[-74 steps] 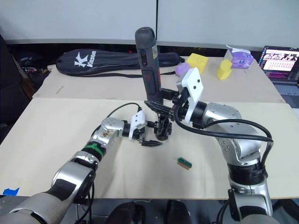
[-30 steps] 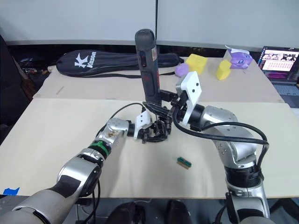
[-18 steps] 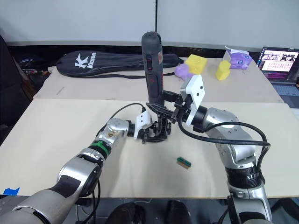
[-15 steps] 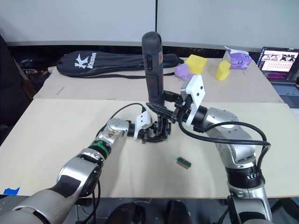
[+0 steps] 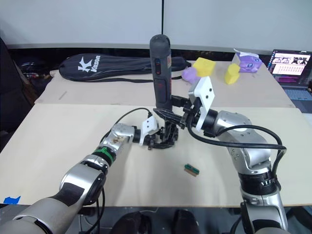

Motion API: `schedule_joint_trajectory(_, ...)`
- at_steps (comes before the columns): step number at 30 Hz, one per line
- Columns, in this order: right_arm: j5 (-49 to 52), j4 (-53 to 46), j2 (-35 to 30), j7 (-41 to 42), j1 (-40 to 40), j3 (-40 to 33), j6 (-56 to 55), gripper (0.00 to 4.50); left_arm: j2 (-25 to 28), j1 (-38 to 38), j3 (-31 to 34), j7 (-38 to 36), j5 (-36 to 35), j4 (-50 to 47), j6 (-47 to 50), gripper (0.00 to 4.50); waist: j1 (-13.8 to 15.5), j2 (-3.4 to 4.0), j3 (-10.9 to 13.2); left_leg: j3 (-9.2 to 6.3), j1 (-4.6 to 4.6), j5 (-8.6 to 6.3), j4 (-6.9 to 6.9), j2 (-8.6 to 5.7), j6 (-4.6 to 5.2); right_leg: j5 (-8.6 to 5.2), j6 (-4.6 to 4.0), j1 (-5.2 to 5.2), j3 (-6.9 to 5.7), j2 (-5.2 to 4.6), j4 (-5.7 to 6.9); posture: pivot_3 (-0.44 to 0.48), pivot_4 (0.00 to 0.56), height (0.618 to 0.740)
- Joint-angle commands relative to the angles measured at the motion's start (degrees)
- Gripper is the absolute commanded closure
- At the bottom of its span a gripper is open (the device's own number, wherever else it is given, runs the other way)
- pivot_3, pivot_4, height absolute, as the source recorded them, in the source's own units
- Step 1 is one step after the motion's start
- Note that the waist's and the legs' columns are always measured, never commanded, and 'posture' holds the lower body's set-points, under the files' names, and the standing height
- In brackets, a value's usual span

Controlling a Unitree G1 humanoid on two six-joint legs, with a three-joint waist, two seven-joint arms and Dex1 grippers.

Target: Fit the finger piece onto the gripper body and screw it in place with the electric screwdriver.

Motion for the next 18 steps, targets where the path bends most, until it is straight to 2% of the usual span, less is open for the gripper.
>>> schedule_joint_trajectory(1,-3.6,3.5,-1.1,-0.1,2.0,3.0,2.0,2.58,0.5,-1.7,1.3,0.3,-0.5,-0.4,-0.3,2.17,0.0,-0.01,0.0,0.0,0.0,0.0,0.0,0.0,0.0,0.0,0.0,0.0,0.01,-0.01,0.0,0.0,0.15,0.74)
schedule_joint_trajectory(18,-5.4,6.5,-2.1,0.5,4.5,3.8,-1.0,2.58,0.9,-1.1,1.3,-0.1,-0.5,-0.9,-0.4,2.17,0.0,-0.04,0.0,-0.01,0.03,-0.01,0.0,0.0,0.01,0.0,-0.01,0.04,0.0,-0.13,0.0,0.0,0.15,0.74)
